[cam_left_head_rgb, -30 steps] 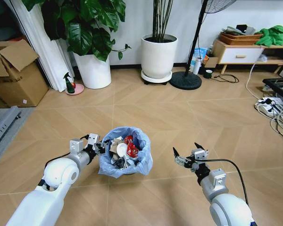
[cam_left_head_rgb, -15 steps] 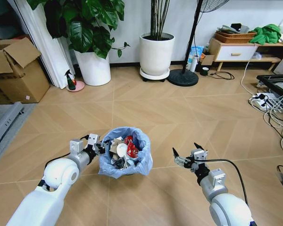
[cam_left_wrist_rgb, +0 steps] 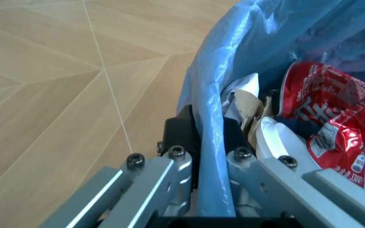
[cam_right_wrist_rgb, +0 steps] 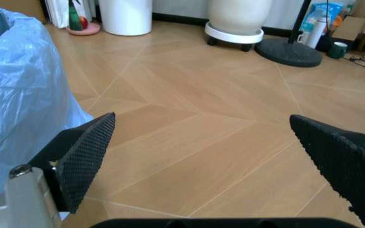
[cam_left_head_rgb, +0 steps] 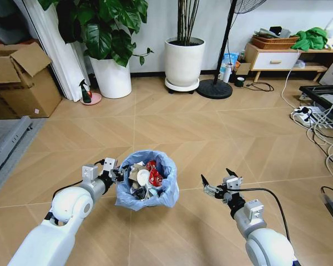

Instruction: Pick up the trash bin and place the garbage on the floor into it.

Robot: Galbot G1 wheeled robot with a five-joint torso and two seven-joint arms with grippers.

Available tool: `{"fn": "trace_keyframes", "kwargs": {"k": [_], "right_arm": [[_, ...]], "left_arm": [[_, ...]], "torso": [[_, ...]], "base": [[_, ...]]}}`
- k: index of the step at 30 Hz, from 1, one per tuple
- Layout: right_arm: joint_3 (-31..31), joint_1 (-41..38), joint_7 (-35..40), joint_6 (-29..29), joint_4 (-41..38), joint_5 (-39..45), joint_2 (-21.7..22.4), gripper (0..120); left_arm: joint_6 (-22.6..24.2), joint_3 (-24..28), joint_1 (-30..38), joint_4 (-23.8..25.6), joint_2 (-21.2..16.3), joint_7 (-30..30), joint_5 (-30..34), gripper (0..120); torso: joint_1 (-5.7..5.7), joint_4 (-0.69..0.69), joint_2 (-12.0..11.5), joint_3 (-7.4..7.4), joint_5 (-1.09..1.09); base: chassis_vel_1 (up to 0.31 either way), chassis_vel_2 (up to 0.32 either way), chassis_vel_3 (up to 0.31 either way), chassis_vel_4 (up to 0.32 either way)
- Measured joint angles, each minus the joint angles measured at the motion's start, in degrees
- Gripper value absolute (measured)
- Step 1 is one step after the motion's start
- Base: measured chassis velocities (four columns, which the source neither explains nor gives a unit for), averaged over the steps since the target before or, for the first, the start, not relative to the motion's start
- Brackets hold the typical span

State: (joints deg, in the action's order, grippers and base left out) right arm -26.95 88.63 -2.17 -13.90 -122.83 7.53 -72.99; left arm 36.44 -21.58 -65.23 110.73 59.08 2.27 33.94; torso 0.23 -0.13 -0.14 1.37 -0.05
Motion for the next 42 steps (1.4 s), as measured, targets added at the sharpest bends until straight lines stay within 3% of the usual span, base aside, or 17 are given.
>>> {"fn": "trace_keyframes", "kwargs": {"k": [42], "right_arm": [[-0.52,0.21,-0.47,-0.05,-0.39,0.61,0.57,100]], "left_arm": [[0.00,0.12,0.11,0.16,0.59,-0.25,-0.19,2]], "torso": [[-0.01,0.00,0.00,-0.01,0.01]], "base": [[-0.004,0.003,0.002,-0.005]]}}
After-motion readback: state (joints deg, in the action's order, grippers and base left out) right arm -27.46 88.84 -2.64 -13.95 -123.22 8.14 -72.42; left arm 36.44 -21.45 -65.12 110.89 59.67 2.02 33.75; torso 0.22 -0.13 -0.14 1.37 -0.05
